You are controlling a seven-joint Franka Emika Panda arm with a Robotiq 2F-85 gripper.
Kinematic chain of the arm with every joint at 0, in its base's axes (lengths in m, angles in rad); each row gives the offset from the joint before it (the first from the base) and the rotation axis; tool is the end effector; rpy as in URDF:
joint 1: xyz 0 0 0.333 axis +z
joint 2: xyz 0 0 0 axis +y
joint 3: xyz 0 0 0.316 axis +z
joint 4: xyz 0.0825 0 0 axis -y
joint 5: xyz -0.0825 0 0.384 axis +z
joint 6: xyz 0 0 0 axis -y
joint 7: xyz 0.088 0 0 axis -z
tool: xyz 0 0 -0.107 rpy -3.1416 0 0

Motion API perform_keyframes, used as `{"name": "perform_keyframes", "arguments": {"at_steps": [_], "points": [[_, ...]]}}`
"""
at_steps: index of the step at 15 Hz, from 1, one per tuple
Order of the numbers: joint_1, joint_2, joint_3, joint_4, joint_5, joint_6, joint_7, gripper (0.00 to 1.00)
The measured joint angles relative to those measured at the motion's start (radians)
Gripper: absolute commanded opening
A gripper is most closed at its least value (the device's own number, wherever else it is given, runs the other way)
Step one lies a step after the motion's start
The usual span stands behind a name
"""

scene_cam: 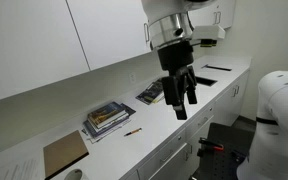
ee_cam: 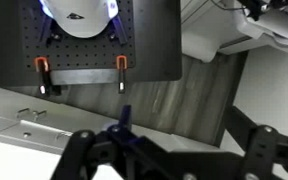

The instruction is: Put the pen in the mug

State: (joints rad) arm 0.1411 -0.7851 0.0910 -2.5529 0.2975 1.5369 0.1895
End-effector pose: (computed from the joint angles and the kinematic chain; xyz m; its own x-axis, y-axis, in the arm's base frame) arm 0.2753 0.1012 0.4980 0.9634 0.0089 -0.2679 -0.0404 -0.9832 -0.1780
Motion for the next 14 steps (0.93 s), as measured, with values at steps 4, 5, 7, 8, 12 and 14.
{"name": "perform_keyframes", "arguments": {"at_steps": [4,5,7,8,12,14], "points": [[0.0,0.0,0.0,0.0,0.0,0.0,0.0,1.0],[0.0,0.0,0.0,0.0,0.0,0.0,0.0,1.0],[-0.003,0.0,0.002,0.0,0.0,0.0,-0.002,1.0],[-0.012,0.0,0.01,0.0,0.0,0.009,0.008,1.0],[-0.076,0.03,0.092,-0.05,0.018,0.246,0.129,1.0],[-0.098,0.083,0.127,-0.09,0.029,0.413,0.196,1.0]]}}
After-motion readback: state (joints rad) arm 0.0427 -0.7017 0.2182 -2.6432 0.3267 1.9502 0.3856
